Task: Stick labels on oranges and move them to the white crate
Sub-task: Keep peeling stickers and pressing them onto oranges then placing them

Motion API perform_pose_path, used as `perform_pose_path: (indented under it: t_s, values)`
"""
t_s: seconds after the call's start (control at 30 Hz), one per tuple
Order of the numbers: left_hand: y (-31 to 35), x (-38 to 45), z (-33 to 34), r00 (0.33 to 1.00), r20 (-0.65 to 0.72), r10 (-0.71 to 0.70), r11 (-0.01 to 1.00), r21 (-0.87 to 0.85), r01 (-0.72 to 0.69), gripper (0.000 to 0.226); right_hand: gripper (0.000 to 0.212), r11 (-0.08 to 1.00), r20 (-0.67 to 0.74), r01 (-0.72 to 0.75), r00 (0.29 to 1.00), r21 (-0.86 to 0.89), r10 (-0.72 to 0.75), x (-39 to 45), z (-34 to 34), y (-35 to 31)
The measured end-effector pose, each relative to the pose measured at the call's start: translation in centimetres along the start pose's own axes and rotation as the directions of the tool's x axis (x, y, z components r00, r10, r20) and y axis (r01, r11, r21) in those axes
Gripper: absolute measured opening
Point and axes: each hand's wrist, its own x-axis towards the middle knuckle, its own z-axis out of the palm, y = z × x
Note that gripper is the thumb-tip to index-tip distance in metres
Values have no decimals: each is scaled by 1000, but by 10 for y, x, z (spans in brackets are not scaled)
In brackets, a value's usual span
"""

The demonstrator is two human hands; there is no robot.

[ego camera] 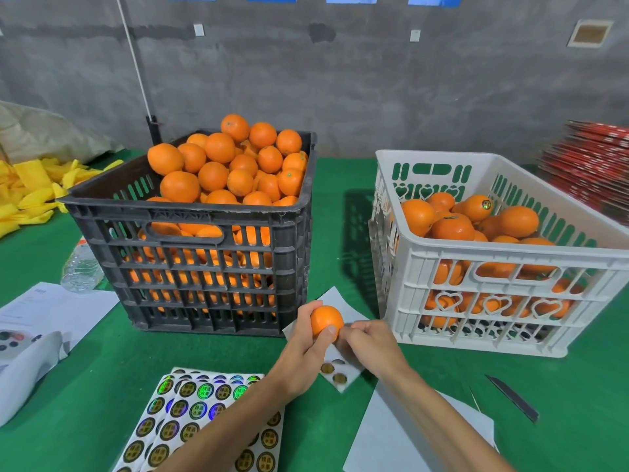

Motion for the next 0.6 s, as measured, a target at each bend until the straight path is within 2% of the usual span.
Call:
perform_pose_path:
  t_s: [0.07,0.2,0.37,0.6]
  values:
    - [1,0,0,1000,-4,-13,1000,1,13,48,27,1000,-27,26,999,-8,-26,0,-1,3]
    - [1,0,0,1000,3,-18,1000,4,18,44,15,962,91,190,980,-196,-175,-9,0,12]
    - [-1,2,0,1000,2,-14,1000,-3,14,45,33,850,150,376,927,-368,-344,-15,-5,19]
    - [-3,2,0,1000,-11,-14,1000,17,14,43,33,664,206,531,838,-526,-506,-9,-11,25]
